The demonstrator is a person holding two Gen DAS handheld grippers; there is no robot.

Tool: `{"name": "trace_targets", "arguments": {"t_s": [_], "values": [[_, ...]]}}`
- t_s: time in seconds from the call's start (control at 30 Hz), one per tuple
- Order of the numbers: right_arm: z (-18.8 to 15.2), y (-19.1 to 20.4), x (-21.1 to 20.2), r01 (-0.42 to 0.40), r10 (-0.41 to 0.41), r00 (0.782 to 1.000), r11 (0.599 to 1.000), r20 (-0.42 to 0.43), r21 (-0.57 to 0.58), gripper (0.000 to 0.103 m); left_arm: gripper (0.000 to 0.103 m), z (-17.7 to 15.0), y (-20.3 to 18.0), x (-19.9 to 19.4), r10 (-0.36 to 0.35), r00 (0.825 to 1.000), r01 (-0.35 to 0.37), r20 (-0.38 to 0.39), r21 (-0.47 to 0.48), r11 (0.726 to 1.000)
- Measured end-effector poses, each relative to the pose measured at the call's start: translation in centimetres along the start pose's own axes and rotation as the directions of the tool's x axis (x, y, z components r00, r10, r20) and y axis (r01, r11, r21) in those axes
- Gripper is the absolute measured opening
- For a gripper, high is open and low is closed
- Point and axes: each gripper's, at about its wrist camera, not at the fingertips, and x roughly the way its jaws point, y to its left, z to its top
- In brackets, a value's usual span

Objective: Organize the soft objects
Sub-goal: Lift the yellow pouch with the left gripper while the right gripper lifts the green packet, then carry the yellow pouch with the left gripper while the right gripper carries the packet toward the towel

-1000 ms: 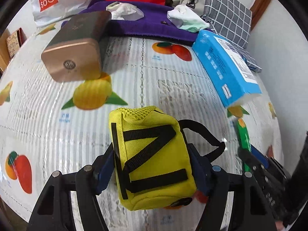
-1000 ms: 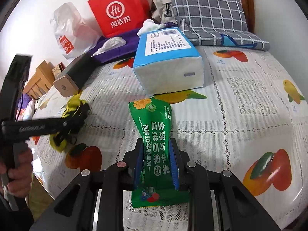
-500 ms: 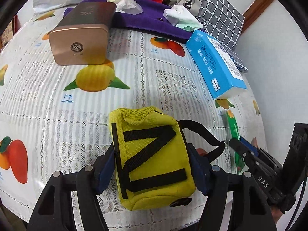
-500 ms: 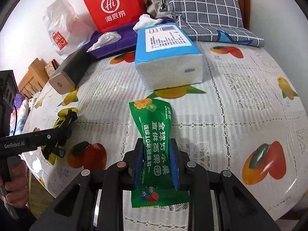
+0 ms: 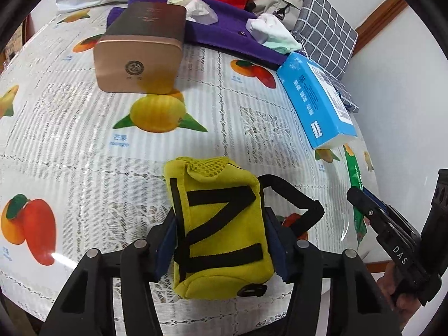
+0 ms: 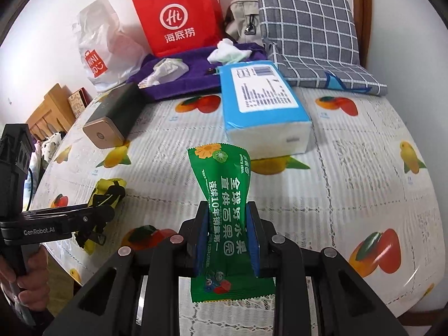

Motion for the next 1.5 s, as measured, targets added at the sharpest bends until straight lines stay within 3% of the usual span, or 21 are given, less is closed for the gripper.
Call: {"name": "trace_targets", "arguments": {"t_s": [0.77,1.5], "values": [[3.3,1.6,-2.1,-0.038,0.04,0.997,0.999,0.066,-0.036,0.026,0.046,2.7,-0.4,-3.1,0.042,0.995,-0.044,0.09,0.016,0.999],[10.2,0.3,-1.9,-0.056,0.06,0.988,0.998,0.144,-0.034,0.026,0.045,9.4,0.0,-7.2,0.08,0.977,-0.079,0.198,-0.014,0.997]]}}
